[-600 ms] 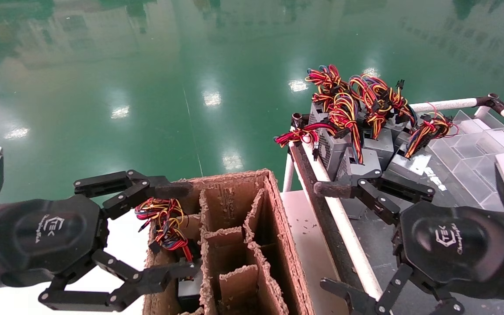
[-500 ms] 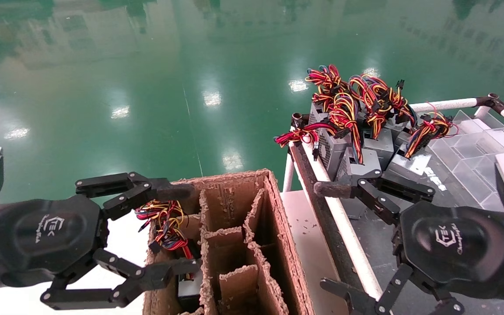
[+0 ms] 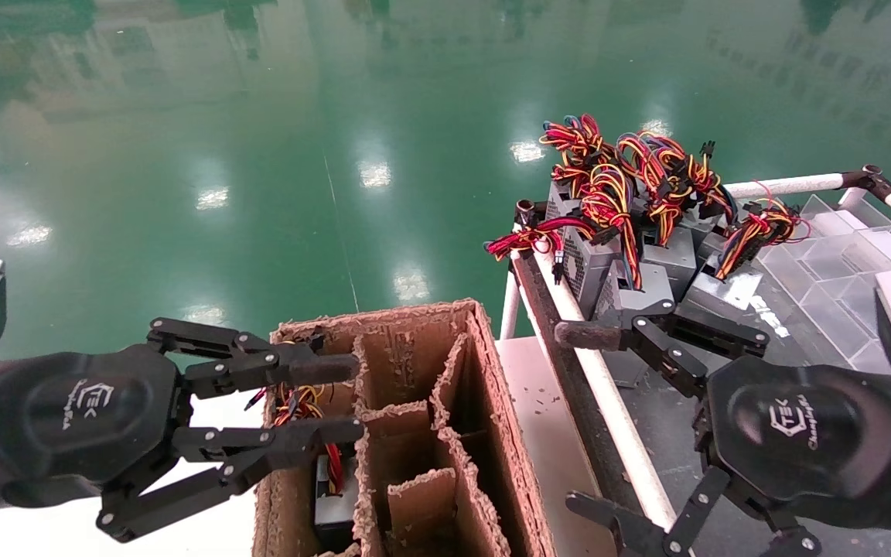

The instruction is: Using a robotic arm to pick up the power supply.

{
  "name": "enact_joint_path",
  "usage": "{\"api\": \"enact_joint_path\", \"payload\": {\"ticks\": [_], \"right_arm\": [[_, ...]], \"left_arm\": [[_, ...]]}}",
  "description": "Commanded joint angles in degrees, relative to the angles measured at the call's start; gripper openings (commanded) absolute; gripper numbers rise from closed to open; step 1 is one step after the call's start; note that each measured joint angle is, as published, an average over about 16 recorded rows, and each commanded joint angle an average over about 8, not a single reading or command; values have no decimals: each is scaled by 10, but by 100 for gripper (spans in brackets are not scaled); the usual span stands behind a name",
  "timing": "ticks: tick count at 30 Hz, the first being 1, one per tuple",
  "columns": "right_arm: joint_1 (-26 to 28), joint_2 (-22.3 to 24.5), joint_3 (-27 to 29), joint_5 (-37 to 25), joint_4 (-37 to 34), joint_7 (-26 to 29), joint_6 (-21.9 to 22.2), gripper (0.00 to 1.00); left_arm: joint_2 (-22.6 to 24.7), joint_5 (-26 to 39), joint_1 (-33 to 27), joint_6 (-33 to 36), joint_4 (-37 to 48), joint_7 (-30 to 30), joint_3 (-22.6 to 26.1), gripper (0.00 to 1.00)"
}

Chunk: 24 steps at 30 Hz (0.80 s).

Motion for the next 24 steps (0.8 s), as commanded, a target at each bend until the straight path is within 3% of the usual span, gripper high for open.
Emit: {"api": "enact_joint_path", "payload": {"ticks": [1, 15, 16, 23, 24], "right_arm": [[0, 0, 0, 0, 0, 0, 0, 100], [1, -4, -1, -3, -4, 0, 4, 100], [2, -6, -2, -4, -7, 0, 6, 100], [32, -50, -26, -42, -51, -3, 25, 100], [38, -57, -31, -50, -58, -4, 27, 100]], "left_arm": [[0, 0, 0, 0, 0, 0, 0, 0], [0, 0, 0, 0, 0, 0, 0, 0], [0, 0, 0, 0, 0, 0, 0, 6], [0, 0, 0, 0, 0, 0, 0, 93], [0, 0, 0, 0, 0, 0, 0, 100]]}}
